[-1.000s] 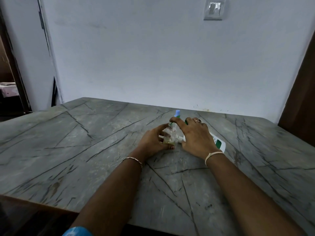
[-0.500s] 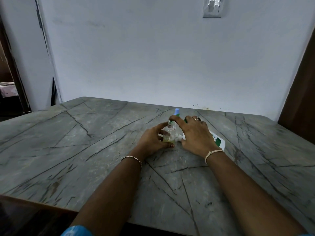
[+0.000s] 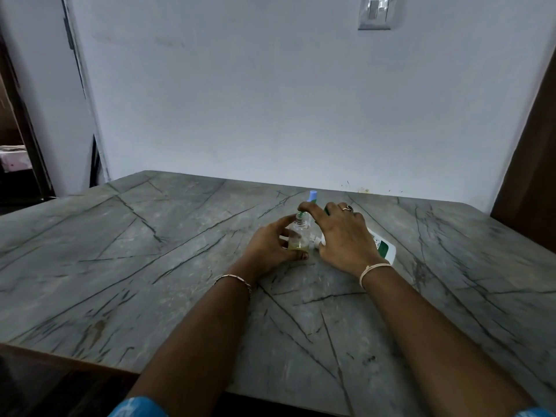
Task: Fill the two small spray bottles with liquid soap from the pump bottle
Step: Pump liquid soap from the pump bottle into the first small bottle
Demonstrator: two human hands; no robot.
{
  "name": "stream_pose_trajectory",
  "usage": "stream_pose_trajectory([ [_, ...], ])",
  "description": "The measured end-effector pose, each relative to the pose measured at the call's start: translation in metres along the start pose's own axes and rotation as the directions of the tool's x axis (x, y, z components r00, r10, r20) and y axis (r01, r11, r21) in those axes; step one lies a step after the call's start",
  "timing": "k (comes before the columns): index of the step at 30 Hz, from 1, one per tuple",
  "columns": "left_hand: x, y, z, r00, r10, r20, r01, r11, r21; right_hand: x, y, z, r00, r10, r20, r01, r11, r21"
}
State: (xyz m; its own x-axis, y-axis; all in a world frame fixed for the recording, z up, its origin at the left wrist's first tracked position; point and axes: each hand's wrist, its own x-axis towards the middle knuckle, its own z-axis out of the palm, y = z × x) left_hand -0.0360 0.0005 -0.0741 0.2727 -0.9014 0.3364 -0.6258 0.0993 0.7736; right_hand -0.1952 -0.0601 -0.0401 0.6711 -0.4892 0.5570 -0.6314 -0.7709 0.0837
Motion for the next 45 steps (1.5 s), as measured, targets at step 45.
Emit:
stream_pose_trajectory([
  [45,-0.0034,0.0047,-0.0024,1.000,0.010,0.014,-0.011,0.998,0.065,0.0016,-0.0054,-0.0042,1.000,0.005,-0.014,-0.007,0.991,-0.132],
])
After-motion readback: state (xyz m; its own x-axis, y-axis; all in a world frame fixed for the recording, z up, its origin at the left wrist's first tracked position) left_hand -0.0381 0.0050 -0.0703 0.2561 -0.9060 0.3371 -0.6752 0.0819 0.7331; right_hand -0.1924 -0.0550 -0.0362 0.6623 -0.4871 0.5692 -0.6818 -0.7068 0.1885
